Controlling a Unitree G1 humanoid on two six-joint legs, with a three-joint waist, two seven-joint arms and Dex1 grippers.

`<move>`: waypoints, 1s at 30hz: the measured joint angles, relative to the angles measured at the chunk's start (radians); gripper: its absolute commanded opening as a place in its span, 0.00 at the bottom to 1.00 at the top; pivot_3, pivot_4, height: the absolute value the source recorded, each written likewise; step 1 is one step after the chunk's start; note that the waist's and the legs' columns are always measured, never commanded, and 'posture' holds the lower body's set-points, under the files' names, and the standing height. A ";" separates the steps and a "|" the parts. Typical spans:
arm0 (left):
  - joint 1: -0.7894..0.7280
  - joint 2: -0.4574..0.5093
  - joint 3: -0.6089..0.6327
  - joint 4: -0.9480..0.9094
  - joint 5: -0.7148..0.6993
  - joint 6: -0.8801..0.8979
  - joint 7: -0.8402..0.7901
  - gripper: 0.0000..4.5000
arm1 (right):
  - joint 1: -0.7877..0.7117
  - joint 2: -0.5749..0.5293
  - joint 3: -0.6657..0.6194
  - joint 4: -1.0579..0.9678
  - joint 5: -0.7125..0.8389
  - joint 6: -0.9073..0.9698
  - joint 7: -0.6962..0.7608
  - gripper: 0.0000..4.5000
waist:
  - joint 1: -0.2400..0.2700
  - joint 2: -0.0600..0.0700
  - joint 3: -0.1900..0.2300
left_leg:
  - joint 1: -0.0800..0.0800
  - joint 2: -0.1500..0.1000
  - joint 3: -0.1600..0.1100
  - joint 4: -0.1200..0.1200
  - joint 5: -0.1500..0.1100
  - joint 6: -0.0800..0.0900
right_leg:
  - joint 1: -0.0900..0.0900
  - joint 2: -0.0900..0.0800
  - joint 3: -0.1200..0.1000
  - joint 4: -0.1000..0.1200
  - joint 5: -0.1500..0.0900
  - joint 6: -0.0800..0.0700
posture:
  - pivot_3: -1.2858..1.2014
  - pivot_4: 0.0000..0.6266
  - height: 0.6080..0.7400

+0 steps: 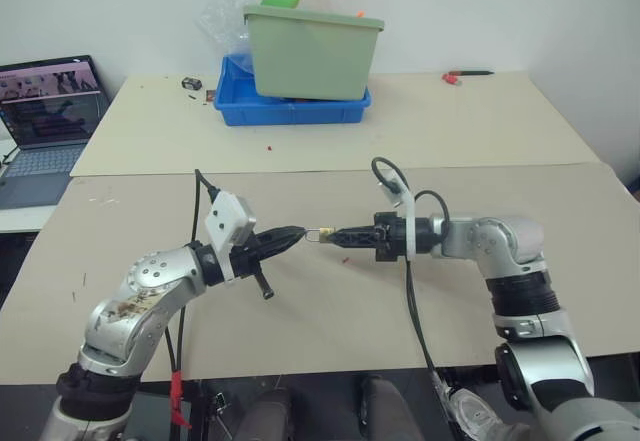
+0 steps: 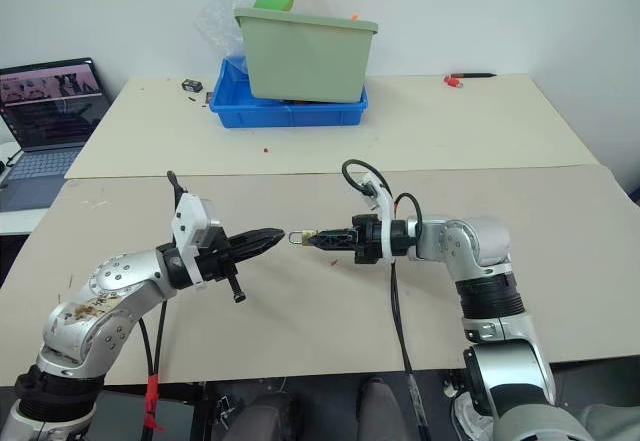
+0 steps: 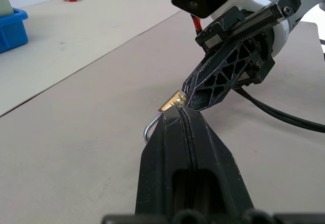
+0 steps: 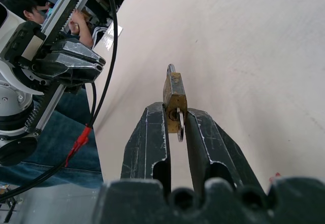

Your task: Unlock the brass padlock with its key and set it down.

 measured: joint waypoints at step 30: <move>-0.012 -0.025 -0.005 0.000 0.039 0.002 0.003 0.01 | 0.004 0.007 -0.069 -0.128 0.124 0.064 -0.027 0.04 | 0.002 0.000 0.000 | 0.000 0.000 0.000 0.000 0.000 0.000 | 0.000 0.000 0.000 0.000 0.000 0.000 | 0.52 0.24 1.00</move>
